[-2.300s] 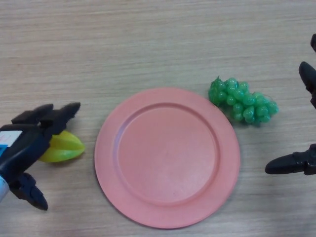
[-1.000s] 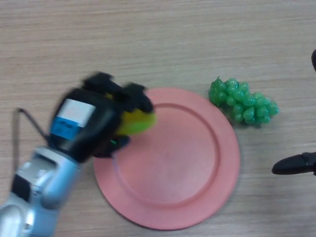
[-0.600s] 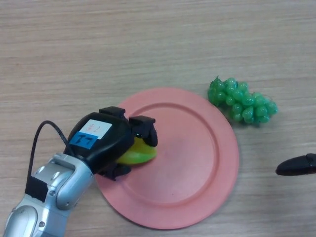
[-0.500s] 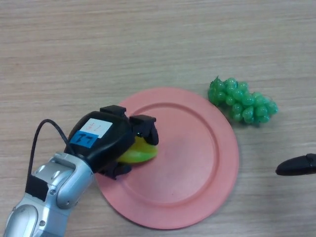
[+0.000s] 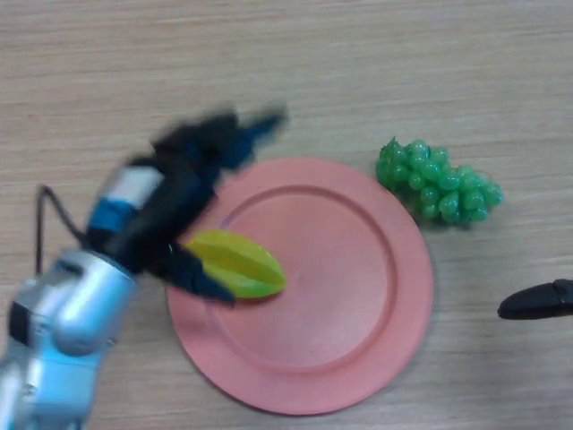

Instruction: Pick up the yellow starfruit and place it on the plate

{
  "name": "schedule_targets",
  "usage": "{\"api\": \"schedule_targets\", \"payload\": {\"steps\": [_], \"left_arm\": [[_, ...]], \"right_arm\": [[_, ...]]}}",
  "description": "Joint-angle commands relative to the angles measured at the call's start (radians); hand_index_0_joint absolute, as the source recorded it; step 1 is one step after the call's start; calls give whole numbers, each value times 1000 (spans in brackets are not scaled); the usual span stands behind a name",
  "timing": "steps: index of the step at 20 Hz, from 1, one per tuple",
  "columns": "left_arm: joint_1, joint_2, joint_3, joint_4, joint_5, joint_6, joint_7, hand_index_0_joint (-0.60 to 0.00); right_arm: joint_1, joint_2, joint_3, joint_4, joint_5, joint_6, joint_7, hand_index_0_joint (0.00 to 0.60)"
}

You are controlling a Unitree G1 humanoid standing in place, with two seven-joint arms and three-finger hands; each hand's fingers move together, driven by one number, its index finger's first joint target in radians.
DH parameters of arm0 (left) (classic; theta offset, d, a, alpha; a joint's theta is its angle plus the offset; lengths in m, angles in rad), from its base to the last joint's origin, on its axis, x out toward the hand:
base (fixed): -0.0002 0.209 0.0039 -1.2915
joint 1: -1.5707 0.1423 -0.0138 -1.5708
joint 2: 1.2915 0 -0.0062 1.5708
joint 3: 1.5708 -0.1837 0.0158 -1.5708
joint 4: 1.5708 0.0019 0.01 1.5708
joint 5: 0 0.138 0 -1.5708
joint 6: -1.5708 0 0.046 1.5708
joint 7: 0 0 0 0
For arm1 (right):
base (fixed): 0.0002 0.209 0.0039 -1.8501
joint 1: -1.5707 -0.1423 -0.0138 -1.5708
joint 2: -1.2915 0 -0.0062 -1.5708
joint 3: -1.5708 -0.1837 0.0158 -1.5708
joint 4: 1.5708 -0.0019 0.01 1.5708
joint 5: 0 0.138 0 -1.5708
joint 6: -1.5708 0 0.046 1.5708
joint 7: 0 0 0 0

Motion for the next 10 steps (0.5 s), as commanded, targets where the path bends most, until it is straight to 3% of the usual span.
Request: {"api": "schedule_targets", "payload": {"steps": [1, 3, 5, 10], "left_arm": [[-18, 51, 131, -113, -371, 91, -28, 0], [3, 83, 204, -141, -612, 180, -52, 0], [42, 89, 247, -151, -755, 215, -39, 0], [132, 81, 296, -185, -790, 166, -64, 0]], "right_arm": [[-28, -21, -16, -61, -3, -77, -35, 0], [-30, -21, -9, -69, -3, -53, -30, 0], [-25, -16, 2, -70, -10, -52, -28, 0], [-32, -12, 33, -64, -15, -52, -33, 0]]}}
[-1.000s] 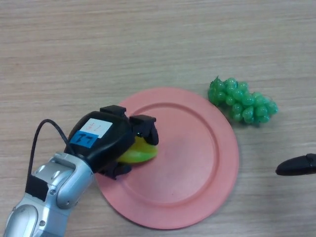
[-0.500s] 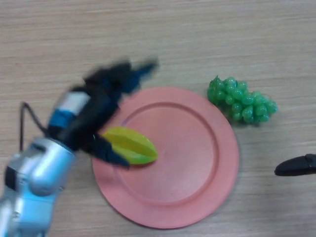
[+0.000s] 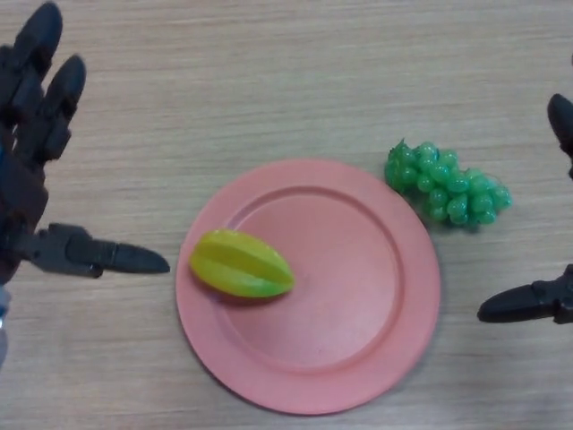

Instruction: Pick up the yellow starfruit and place it on the plate

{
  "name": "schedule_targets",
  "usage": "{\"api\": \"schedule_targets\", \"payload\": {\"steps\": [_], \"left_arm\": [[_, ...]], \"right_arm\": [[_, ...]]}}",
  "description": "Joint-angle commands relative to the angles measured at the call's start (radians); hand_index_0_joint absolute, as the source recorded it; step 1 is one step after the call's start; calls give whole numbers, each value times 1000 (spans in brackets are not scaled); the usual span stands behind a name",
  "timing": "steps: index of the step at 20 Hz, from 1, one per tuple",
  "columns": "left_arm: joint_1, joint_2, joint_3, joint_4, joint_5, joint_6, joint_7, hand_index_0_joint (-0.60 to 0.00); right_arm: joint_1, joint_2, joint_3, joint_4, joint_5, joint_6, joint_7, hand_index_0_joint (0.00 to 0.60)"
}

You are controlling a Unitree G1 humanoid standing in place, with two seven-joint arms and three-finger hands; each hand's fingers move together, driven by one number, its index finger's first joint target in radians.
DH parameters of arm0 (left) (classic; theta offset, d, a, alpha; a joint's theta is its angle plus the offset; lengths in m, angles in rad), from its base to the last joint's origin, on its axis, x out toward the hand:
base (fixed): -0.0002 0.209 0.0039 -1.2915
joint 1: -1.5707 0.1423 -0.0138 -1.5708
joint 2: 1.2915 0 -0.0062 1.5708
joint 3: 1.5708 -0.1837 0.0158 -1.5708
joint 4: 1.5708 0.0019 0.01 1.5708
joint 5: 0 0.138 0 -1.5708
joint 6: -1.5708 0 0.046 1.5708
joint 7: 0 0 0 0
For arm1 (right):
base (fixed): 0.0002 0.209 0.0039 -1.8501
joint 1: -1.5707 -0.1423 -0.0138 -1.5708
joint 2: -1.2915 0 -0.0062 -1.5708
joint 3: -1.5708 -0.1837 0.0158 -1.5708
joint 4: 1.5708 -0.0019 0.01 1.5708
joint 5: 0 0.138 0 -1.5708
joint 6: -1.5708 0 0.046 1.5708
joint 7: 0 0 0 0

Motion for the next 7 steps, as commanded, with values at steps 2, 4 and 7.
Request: {"api": "schedule_targets", "payload": {"steps": [2, 4, 7], "left_arm": [[1, 31, 93, -85, -69, -141, -26, 0], [9, 31, 95, -93, -85, -108, -40, 0], [21, 25, 81, -79, -79, -62, -62, 0]], "right_arm": [[-35, -22, -33, -58, -7, -95, -26, 0], [-35, -24, -41, -49, -3, -105, -22, 0], [-58, -34, -48, -22, 2, -126, -37, 0]]}}
